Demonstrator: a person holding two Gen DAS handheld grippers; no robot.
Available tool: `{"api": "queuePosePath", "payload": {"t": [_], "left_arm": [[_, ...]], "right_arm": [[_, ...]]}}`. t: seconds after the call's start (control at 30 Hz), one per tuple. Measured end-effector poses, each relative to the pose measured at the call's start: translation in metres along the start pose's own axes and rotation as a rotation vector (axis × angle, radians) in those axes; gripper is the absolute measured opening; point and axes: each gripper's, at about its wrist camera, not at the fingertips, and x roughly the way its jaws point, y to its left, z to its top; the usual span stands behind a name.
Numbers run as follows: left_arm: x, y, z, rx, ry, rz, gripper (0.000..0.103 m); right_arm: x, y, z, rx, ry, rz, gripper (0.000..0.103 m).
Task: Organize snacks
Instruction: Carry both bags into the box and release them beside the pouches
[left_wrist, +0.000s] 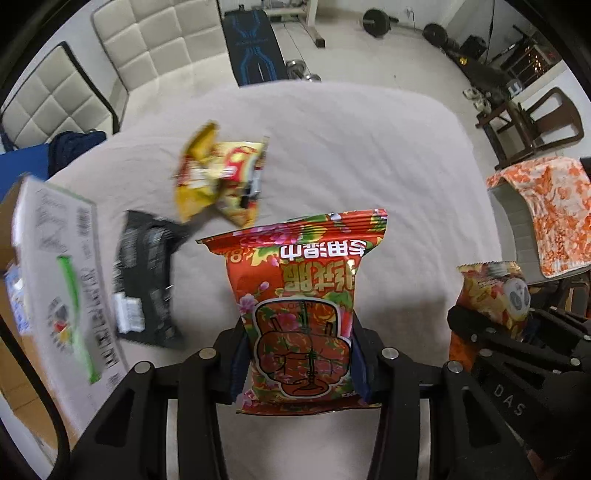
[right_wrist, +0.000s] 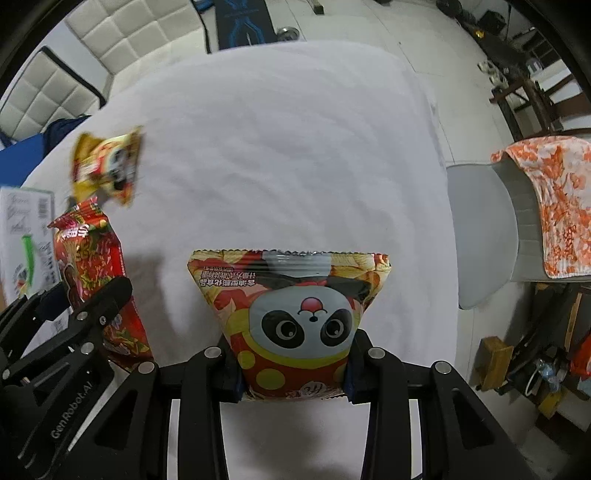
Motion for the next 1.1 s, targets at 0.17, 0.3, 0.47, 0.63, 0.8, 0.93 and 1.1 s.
{"api": "queuePosePath", "payload": {"t": [0.17,0.3,0.47,0.63,0.8,0.93,1.1], "left_arm": [[-0.036,0.042,-0.016,-0.03,-0.065,-0.014,0.042],[-0.064,0.069,-0.022,-0.047,-0.118,-0.029,0.042],[-0.099,0.101,-0.028,-0.064,-0.187,-0.045,0.042],[-0.127,0.139,-0.037,-0.105,-0.24,-0.043,0.042],[-0.149,0.193,-0.056,-0.152,-0.26,-0.018,0.042],[-0.156,0.244,-0.068,-0.19,-0.254,0.024,0.042],[-0.139,0.318,-0.072,-0.236,-0.213,0.107,0.042]], "right_arm": [[-0.027,0.031,-0.03,-0.033,-0.037,0.029,0.04],[-0.053,0.059,-0.05,-0.064,-0.081,0.053,0.04],[-0.084,0.1,-0.064,-0.114,-0.126,0.096,0.039],[-0.11,0.154,-0.074,-0.176,-0.165,0.136,0.039],[-0.123,0.21,-0.082,-0.234,-0.175,0.174,0.039],[-0.122,0.259,-0.087,-0.272,-0.166,0.197,0.039],[-0.104,0.312,-0.089,-0.292,-0.146,0.199,0.04]]}}
